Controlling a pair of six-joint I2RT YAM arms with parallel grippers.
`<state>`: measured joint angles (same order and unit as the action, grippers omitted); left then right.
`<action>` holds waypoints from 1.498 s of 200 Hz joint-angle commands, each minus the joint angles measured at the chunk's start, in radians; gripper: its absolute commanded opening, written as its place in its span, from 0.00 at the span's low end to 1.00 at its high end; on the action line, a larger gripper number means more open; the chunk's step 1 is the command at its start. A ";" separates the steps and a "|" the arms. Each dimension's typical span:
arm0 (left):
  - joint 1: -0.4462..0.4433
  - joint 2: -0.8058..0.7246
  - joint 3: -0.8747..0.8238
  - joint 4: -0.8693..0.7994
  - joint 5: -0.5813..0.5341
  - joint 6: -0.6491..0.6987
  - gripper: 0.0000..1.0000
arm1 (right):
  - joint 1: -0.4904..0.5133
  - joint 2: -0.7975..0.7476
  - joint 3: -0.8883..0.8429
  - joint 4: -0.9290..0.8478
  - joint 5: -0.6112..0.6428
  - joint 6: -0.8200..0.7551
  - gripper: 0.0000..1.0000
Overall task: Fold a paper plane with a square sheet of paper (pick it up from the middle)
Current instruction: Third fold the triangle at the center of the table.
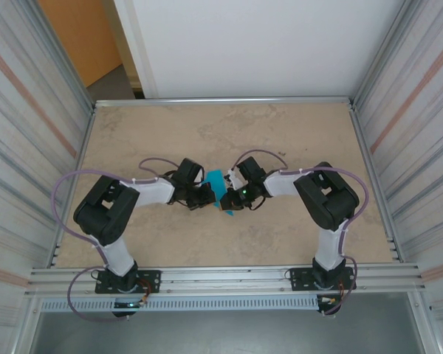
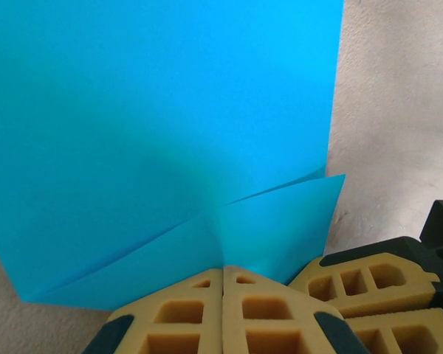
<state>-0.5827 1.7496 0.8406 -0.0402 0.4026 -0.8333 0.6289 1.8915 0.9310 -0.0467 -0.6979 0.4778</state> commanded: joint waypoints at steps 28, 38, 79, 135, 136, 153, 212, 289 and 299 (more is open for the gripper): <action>0.019 0.060 0.002 -0.116 -0.066 -0.007 0.07 | -0.030 -0.065 -0.162 -0.067 0.002 -0.040 0.12; 0.019 0.062 0.007 -0.118 -0.067 -0.005 0.08 | -0.032 -0.081 -0.178 -0.078 0.009 -0.044 0.12; 0.022 0.047 0.024 -0.123 -0.060 0.012 0.08 | -0.045 -0.168 -0.221 -0.113 0.063 -0.054 0.12; 0.025 -0.073 0.063 -0.048 -0.008 0.003 0.14 | -0.015 -0.274 -0.114 -0.084 0.202 0.020 0.12; 0.026 -0.076 0.063 -0.046 -0.010 0.002 0.14 | -0.014 -0.273 -0.111 -0.083 0.206 0.020 0.12; 0.035 -0.121 0.032 0.011 -0.016 -0.031 0.20 | 0.006 -0.240 -0.066 -0.073 0.231 0.036 0.12; 0.094 -0.213 -0.142 0.150 0.004 -0.112 0.31 | 0.039 -0.148 0.013 -0.032 0.241 0.084 0.15; 0.112 -0.201 -0.233 0.271 0.059 -0.174 0.39 | 0.038 -0.031 0.105 -0.092 0.255 0.078 0.18; 0.112 -0.190 -0.235 0.289 0.067 -0.183 0.39 | 0.038 -0.019 0.114 -0.104 0.258 0.079 0.18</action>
<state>-0.4774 1.5585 0.6189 0.1734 0.4343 -0.9783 0.6636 1.8351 1.0088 -0.0994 -0.4629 0.5426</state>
